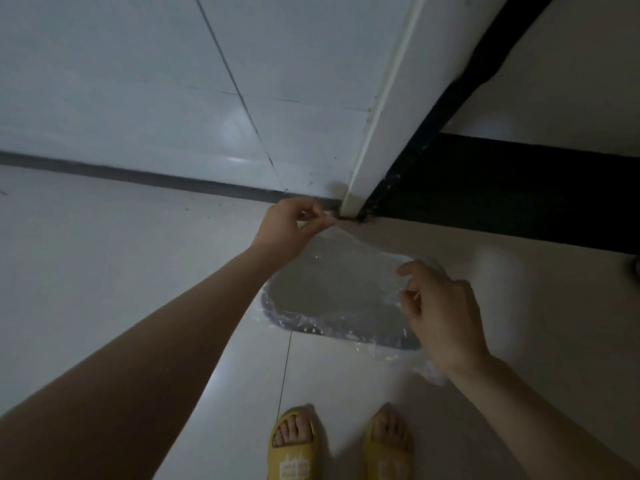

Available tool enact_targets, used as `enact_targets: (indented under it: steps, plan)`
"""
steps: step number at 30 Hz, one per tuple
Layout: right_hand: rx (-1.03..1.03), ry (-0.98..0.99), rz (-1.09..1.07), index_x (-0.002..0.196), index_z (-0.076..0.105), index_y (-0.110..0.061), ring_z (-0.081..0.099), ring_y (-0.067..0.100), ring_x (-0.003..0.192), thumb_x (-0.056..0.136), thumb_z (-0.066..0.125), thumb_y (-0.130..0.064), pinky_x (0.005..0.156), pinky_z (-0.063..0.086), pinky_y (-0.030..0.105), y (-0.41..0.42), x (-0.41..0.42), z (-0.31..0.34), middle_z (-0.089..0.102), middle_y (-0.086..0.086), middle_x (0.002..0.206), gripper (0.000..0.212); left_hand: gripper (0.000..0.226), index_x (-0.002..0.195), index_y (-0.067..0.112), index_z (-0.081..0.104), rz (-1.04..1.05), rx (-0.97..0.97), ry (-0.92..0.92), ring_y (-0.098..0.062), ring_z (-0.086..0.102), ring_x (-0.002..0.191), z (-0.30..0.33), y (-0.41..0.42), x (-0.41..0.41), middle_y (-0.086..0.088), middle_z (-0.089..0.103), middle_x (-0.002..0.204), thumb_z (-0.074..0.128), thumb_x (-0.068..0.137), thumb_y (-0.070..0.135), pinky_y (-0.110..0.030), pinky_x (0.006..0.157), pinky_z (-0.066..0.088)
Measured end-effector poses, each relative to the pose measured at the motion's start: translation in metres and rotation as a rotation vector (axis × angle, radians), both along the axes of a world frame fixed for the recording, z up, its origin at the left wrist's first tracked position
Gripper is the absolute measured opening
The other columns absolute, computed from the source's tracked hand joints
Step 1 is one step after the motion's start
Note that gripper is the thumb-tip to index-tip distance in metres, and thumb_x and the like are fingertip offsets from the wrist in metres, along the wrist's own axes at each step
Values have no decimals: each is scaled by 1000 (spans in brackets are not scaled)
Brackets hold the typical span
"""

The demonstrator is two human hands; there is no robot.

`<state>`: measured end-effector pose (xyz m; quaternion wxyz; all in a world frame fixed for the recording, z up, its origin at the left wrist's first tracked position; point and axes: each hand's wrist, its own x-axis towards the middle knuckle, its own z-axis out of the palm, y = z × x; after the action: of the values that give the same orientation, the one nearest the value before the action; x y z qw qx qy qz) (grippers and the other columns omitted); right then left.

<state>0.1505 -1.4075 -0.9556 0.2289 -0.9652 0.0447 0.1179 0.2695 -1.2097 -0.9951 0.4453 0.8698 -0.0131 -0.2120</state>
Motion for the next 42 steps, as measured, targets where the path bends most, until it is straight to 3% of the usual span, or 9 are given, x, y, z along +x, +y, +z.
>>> enact_targets:
  steps: [6,13,17,24,28,31,34,38,42]
  plan:
    - [127,-105,-284,87,66,-14,59,14,70,86,60,-10,62,41,19,-27,17,-6,69,3,83,8,18,79,8,60,5,-53,-28,-14,57,68,2,-3,2,-6,64,75,64,84,24,-17,62,42]
    - [191,-131,-454,84,70,-12,52,0,66,86,58,-8,65,30,-9,-54,37,-23,62,-6,78,13,20,75,12,57,-47,-9,-64,-5,51,63,-5,-21,2,9,56,65,64,83,29,-30,64,43]
    - [249,-65,-509,84,71,-12,54,4,71,84,59,-5,64,33,-9,-63,33,-38,63,-6,79,13,21,72,15,54,-157,87,2,-13,56,66,-10,-23,6,8,57,66,66,80,30,-35,68,48]
    - [328,-20,-569,82,72,-15,55,-1,68,82,63,-4,63,37,3,-63,22,-60,66,-6,76,14,29,80,3,56,-265,174,87,-33,59,76,-12,-26,19,-19,62,79,63,83,31,-44,74,50]
    - [478,-21,-737,88,69,-16,61,4,72,84,63,-9,67,45,14,-67,17,-54,69,1,86,10,23,86,10,62,-158,152,88,-20,60,81,-4,-27,21,-9,66,88,64,82,33,-31,74,46]
    - [494,-96,-831,102,66,-17,64,15,85,85,62,-16,72,45,12,-79,7,-37,68,0,97,17,16,91,21,66,-161,111,-156,-13,60,91,15,-38,14,-1,66,99,64,82,34,-20,80,42]
    - [372,-206,-562,112,63,-16,61,8,94,83,65,-22,74,44,7,-78,-11,-12,63,-9,103,31,35,111,21,64,-532,153,-431,-18,58,107,31,-62,1,-4,65,118,65,80,38,-25,95,39]
    - [391,-5,-148,135,41,-19,41,3,118,67,56,-57,96,34,15,-64,-31,-5,47,-10,128,80,97,144,31,20,-936,228,-230,-19,26,138,28,-97,-26,0,30,153,65,65,65,-37,112,14]
    - [493,150,-131,143,13,-28,23,-5,126,53,65,-62,99,19,7,-65,-38,-20,29,-15,141,109,130,143,40,-6,-989,278,-51,-13,15,139,10,-104,-29,4,16,157,67,43,78,-30,109,3]
